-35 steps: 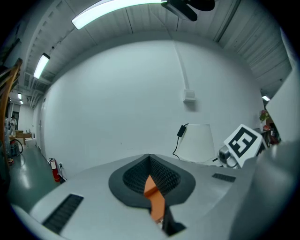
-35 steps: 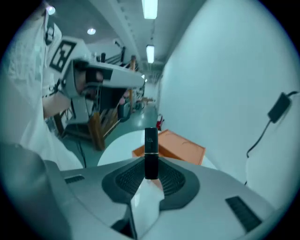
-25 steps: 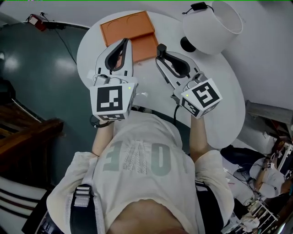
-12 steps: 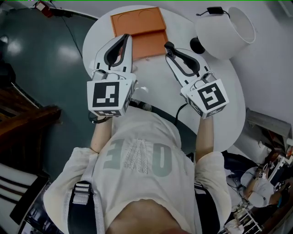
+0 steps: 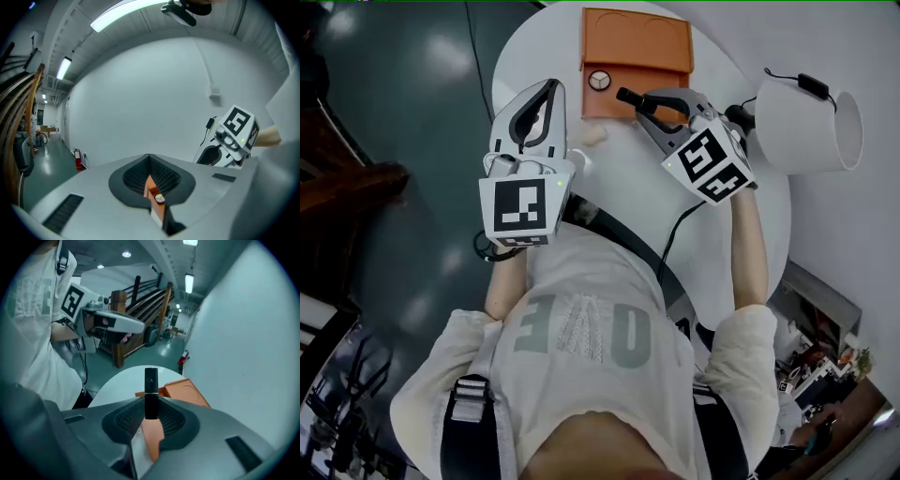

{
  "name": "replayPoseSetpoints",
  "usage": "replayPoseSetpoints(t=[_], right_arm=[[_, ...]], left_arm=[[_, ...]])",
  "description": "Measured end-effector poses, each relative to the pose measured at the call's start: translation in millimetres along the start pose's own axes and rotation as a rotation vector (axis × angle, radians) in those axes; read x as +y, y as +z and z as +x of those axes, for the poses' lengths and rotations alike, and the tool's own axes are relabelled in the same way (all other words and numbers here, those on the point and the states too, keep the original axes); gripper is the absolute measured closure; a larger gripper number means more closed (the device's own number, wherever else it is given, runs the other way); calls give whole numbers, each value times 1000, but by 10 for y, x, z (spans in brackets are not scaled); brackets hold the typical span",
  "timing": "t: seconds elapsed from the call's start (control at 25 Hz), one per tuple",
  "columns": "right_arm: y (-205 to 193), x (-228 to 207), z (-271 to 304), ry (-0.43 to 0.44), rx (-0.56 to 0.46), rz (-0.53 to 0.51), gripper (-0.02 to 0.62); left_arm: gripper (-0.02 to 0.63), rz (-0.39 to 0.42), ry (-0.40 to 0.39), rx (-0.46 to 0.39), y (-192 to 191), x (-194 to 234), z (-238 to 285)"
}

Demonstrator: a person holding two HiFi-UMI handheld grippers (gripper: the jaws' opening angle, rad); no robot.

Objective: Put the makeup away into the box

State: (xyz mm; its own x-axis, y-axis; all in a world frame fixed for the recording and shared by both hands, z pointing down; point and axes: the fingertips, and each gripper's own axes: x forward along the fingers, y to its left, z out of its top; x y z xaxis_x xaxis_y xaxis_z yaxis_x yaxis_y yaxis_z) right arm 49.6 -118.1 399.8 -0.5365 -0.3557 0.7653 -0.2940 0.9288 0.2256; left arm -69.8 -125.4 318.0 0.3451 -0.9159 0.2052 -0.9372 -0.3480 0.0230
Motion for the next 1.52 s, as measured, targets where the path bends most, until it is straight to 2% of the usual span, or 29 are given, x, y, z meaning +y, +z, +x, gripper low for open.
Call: replayPoseSetpoints(t=[0.16, 0.32, 0.56, 0.72, 0.88, 1.04, 1.24, 1.36, 1.52], right_arm=[[-217, 96, 638, 227, 194, -132, 503], [-431, 141, 1116, 364, 340, -204, 503], [-682, 191, 1502, 462, 443, -264, 503], [-746, 237, 1619, 492, 477, -327, 503], [-721, 223, 1653, 484, 464, -330, 502], [-728, 254, 1641, 456, 448, -335, 500], [-612, 195, 1481, 404, 404, -328, 497], [-225, 71, 1209, 299, 253, -226, 497], [400, -125, 486, 104, -73, 13, 505]], left_arm=[[598, -48, 77, 51, -312, 294, -23], [598, -96, 110, 115, -622, 477, -23], [598, -95, 102, 132, -755, 527, 83], [598, -109, 106, 135, -814, 542, 146], [598, -103, 97, 106, -783, 509, 185], [598, -106, 87, 120, -785, 434, 176], [598, -63, 89, 108, -606, 397, 183], [598, -47, 76, 62, -347, 377, 147], [598, -31, 40, 2, 49, 206, 90]])
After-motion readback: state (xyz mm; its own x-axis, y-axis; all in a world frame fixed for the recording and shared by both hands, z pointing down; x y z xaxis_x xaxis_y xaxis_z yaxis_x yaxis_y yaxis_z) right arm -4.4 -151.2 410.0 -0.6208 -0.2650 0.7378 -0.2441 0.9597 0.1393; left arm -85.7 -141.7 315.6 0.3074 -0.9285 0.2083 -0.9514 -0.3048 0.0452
